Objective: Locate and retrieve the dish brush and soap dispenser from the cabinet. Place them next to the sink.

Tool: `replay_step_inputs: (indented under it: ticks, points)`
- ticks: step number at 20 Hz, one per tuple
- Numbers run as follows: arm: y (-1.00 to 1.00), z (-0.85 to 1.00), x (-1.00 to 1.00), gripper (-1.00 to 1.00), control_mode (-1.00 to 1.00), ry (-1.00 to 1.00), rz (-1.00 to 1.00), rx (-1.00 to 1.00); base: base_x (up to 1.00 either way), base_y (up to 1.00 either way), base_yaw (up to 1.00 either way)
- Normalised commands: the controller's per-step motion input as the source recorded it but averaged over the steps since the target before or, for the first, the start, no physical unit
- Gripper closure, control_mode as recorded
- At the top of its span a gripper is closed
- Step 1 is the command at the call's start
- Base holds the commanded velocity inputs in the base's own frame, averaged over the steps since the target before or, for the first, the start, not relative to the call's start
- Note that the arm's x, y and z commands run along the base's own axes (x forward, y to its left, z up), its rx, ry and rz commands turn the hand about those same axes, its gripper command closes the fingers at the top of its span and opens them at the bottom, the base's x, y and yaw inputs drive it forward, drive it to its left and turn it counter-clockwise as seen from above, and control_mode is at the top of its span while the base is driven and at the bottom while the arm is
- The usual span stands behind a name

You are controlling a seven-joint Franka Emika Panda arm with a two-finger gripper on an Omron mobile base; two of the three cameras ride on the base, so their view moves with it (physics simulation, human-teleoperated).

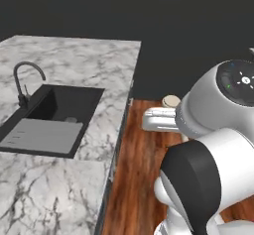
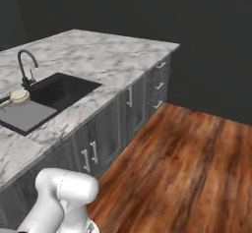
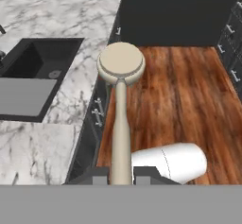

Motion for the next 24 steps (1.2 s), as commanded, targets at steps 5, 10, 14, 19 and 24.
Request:
replay_step_inputs:
  ticks: [5,10,14,19,24]
  points:
    - [0.00,0.00,0.00,1.00,1.00,0.00,0.00,0.00,0.00,0.07,0.50]
    - [0.00,0.00,0.00,1.00,1.00,0.00,0.00,0.00,0.00,0.11,0.50]
    - [0.00,0.00,0.00,1.00,1.00,0.00,0.00,0.00,0.00,0.12,0.50]
    - [0.00,0.00,0.00,1.00,1.00,0.00,0.00,0.00,0.00,0.10,0.49]
    - [0.00,0.00,0.00,1.00,1.00,0.00,0.00,0.00,0.00,0.12,0.48]
